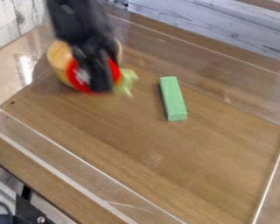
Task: Move the red object to the left side of the table
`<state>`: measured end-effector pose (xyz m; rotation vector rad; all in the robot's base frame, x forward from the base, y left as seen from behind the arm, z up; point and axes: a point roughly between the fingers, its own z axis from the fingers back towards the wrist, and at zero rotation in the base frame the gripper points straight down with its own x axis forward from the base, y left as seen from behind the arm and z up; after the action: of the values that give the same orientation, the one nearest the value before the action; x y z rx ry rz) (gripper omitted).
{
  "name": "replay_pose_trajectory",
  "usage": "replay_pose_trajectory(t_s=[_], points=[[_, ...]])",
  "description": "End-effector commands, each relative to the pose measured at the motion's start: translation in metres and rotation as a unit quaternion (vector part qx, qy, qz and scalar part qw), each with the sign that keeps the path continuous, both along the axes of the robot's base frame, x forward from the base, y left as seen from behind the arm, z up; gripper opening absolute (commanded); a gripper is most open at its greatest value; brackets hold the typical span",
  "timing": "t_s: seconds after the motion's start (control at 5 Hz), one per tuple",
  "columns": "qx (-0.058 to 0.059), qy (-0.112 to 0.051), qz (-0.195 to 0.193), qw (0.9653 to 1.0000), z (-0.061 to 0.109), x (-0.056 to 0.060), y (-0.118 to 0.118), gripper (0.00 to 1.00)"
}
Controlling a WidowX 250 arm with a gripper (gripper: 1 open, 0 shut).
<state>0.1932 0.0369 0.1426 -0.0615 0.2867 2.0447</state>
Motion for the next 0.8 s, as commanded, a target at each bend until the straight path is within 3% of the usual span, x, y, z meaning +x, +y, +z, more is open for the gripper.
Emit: replay_pose_trajectory(t_s=[0.0, 0.2, 0.4, 0.6], points=[[0.006, -0.027, -0.011, 0.9996, 0.014, 0.013, 0.034, 0.00], [-0.009, -0.023, -0.022, 0.9994, 0.010, 0.019, 0.054, 1.00], [-0.015, -0.020, -0.034, 0.9991, 0.007, 0.023, 0.050, 0.00], [-0.021, -0.013, -0.074, 0.9969, 0.001, 0.021, 0.039, 0.00]])
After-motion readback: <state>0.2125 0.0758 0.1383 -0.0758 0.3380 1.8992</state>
